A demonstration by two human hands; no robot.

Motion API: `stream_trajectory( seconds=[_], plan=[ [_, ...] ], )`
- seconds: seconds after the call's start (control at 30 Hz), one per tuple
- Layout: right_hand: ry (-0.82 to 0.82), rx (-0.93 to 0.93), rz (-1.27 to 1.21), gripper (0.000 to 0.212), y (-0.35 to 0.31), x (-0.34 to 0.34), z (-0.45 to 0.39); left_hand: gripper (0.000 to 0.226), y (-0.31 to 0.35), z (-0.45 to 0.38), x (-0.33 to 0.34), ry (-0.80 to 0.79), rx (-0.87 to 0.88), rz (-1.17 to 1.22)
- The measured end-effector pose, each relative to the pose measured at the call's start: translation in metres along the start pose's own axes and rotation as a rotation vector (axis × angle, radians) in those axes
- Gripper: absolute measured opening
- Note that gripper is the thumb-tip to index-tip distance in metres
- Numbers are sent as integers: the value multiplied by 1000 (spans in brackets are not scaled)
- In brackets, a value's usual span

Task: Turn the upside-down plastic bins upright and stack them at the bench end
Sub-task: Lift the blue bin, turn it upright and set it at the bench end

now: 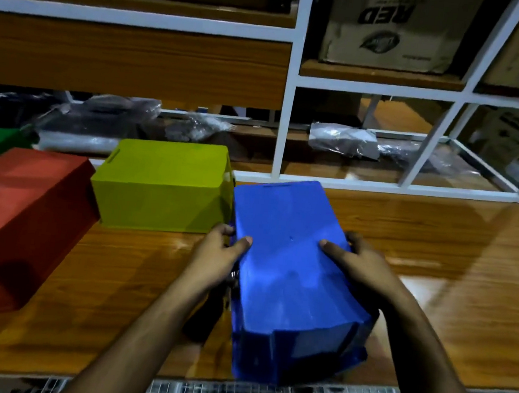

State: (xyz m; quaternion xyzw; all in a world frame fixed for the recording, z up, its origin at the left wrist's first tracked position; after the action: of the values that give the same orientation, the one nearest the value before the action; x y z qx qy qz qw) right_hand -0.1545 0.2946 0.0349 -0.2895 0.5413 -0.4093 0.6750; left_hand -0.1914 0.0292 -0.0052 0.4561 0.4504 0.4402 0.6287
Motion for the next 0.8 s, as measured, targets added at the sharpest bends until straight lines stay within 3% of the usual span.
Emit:
stream_trajectory(
  seconds=[0.13, 0.3, 0.43, 0.6, 0.7, 0.8],
  plan=[
    [51, 38, -90, 52, 0, -9, -9, 32, 9, -27, 4, -46, 23, -35],
    [101, 80, -34, 39, 14, -13, -20, 39, 6, -49, 25, -63, -6, -78],
    [100, 68, 20, 30, 16, -19, -29, 40, 9, -63, 28, 17, 16, -121],
    [128, -5, 84, 40, -14, -45, -41, 13, 30, -70, 41, 119, 182, -340],
    [166, -146, 210, 67, -29, -50, -49, 49, 48, -72, 58, 89, 185, -593],
    [188, -200, 405, 62, -47, -38, -50, 84, 72, -67, 75, 5, 37, -772]
  ],
)
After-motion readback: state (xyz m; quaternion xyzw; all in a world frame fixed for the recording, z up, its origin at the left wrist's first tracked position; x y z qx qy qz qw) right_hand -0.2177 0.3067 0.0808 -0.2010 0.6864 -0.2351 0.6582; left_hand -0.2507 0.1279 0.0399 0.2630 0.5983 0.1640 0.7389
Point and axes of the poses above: each hand's wrist, its own z-axis away from the middle knuckle, its own x-axis out of the palm, y = z × x, the point moved 3 cm from there along -z, towards the middle knuckle, and after that the axes turned 10 degrees about -y, right-handed, at the moved point
